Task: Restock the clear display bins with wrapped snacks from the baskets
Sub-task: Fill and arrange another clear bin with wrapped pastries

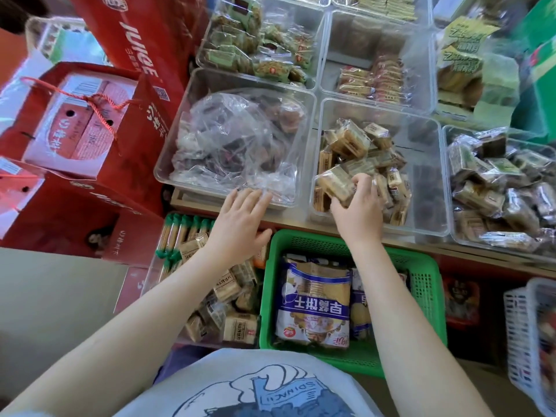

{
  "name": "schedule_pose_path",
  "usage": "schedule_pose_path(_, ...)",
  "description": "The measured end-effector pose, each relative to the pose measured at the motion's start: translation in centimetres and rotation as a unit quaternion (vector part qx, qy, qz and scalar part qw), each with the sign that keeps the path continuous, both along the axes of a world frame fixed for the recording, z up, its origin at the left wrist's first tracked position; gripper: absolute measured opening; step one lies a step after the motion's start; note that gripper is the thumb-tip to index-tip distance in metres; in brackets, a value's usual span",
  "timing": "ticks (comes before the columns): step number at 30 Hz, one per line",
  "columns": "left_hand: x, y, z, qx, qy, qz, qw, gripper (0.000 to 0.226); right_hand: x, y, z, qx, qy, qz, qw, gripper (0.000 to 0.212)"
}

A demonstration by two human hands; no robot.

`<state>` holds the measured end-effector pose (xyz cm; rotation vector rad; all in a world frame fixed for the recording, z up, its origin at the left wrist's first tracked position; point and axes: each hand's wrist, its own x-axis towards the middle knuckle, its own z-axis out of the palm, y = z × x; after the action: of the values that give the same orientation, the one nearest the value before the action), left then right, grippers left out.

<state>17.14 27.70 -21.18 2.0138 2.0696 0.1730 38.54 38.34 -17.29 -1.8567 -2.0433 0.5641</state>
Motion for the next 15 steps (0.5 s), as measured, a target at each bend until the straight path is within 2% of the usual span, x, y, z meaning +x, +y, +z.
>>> schedule_pose_path(2,-0.1,-0.3,-0.5,-0.011,0.024,-0.023,0.999,0.078,0.1,0.6,-0.7,-0.05,-0.008,0.022,0.998,0.042)
schedule_pose_path(4,-0.4,-0.8,0.0,0.025,-0.016,-0.012,0.999,0.07,0.3,0.6,-1.1,-0.059,-0.025,0.015,0.998,0.036)
schedule_pose_path(7,-1.2,-2.8,-0.2,0.164,-0.078,0.064,0.981,0.03,0.5,-1.2,-1.1,0.043,-0.038,-0.013,0.998,0.026)
schedule_pose_path(8,-1.5,-3.9,-0.6,0.161,-0.083,0.085,0.98,0.019,0.5,-2.1,-1.1,0.084,-0.012,-0.01,0.996,0.022)
schedule_pose_path(9,-1.8,-5.1,-1.2,0.111,-0.09,0.098,0.985,0.018,0.3,-3.2,-1.2,0.111,0.019,0.005,0.994,0.019)
schedule_pose_path(10,-1.9,-6.2,-2.0,0.019,-0.09,0.1,0.991,0.024,-0.1,-4.4,-1.5,0.117,0.05,0.029,0.991,0.017)
schedule_pose_path(12,-1.8,-7.8,-3.6,-0.187,-0.034,0.055,0.98,0.05,-1.0,-6.9,-2.4,0.069,0.096,0.082,0.99,0.014)
schedule_pose_path(13,-1.5,-8.4,-4.2,-0.249,0.001,0.026,0.968,0.061,-1.6,-8.2,-3.1,0.03,0.104,0.105,0.989,0.013)
schedule_pose_path(15,-0.7,-9.0,-5.1,-0.286,0.037,-0.009,0.957,0.064,-2.6,-10.4,-4.6,-0.052,0.099,0.138,0.984,0.013)
